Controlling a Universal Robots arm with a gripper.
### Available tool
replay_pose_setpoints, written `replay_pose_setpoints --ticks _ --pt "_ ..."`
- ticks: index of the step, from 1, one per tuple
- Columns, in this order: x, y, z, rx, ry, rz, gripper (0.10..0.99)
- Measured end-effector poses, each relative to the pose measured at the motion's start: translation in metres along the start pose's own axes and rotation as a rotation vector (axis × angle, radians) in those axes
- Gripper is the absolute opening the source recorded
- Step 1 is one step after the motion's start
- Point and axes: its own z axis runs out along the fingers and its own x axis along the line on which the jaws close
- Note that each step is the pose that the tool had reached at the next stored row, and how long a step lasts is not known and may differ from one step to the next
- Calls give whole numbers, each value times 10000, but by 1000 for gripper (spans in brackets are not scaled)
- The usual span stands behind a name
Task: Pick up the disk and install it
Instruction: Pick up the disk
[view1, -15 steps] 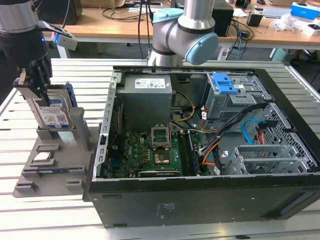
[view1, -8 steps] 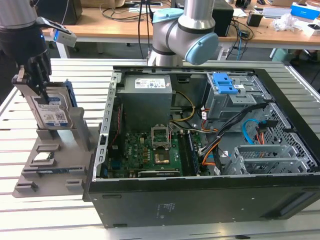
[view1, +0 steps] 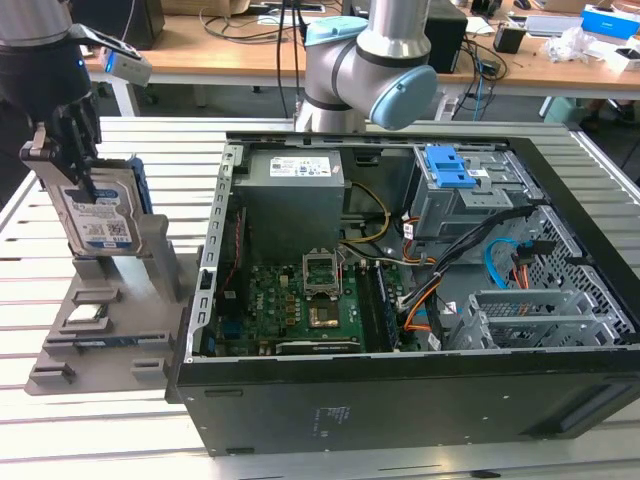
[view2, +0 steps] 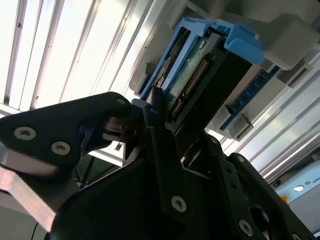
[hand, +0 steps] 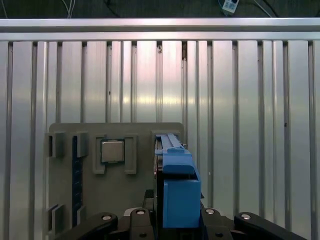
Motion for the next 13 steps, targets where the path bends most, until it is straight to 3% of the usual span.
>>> replay_pose_setpoints --ticks 13 --pt "4 -6 -119 0 -1 0 361"
